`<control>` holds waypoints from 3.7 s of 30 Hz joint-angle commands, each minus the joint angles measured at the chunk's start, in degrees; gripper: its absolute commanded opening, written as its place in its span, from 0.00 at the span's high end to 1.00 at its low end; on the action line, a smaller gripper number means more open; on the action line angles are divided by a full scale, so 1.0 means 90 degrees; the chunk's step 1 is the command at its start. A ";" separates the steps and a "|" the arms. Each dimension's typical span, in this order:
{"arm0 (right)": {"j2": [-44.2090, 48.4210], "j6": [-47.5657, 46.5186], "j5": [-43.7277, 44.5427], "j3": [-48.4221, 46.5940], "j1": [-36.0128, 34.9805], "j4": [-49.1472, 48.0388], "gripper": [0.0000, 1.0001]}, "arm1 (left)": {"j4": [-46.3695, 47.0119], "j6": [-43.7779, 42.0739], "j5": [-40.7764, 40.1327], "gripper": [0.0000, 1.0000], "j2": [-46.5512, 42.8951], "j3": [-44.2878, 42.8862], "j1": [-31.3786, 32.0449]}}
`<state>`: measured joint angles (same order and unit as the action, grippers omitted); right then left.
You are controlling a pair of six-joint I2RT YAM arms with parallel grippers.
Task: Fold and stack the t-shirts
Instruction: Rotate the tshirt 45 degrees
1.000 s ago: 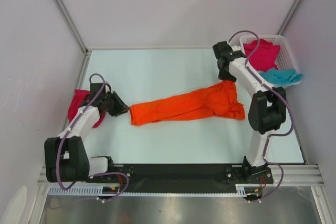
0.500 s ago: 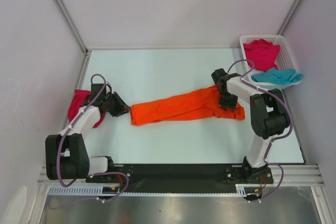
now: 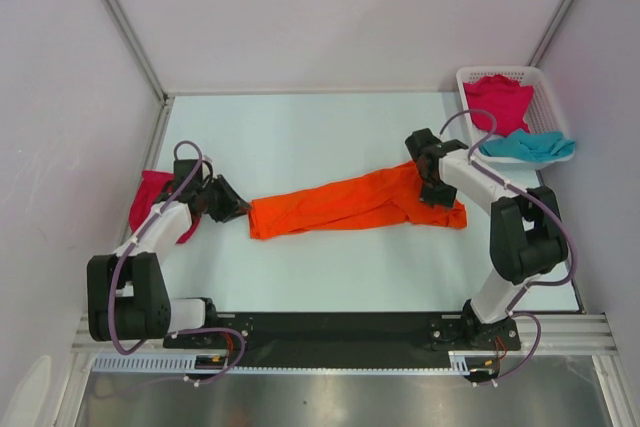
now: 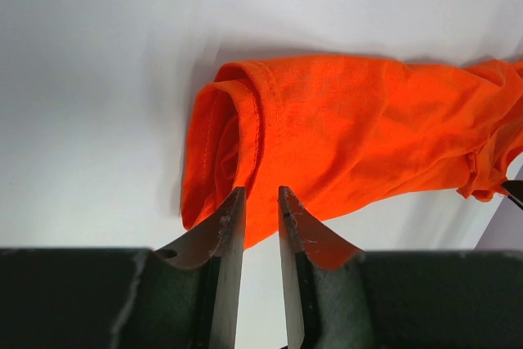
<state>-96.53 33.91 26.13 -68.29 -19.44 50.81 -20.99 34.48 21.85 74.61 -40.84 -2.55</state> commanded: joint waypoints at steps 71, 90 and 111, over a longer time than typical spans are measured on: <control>-0.1648 -0.0594 0.1901 -0.3329 0.0589 0.0370 0.62 | 0.0105 -0.0100 0.0363 0.69 0.0079 -0.0179 -0.0245; -0.0388 -0.0409 0.1921 -0.3389 -0.0466 0.1113 0.58 | 0.0516 0.0544 -0.0464 0.48 0.1143 -0.0208 0.1171; 0.0090 -0.0272 0.1374 -0.2373 -0.0887 0.0839 0.58 | -0.0724 0.1052 -0.2134 0.47 0.1143 -0.0462 0.1416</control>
<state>-99.00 30.68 38.50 -90.04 -27.07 59.27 -27.62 42.06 4.25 84.25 -44.49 8.88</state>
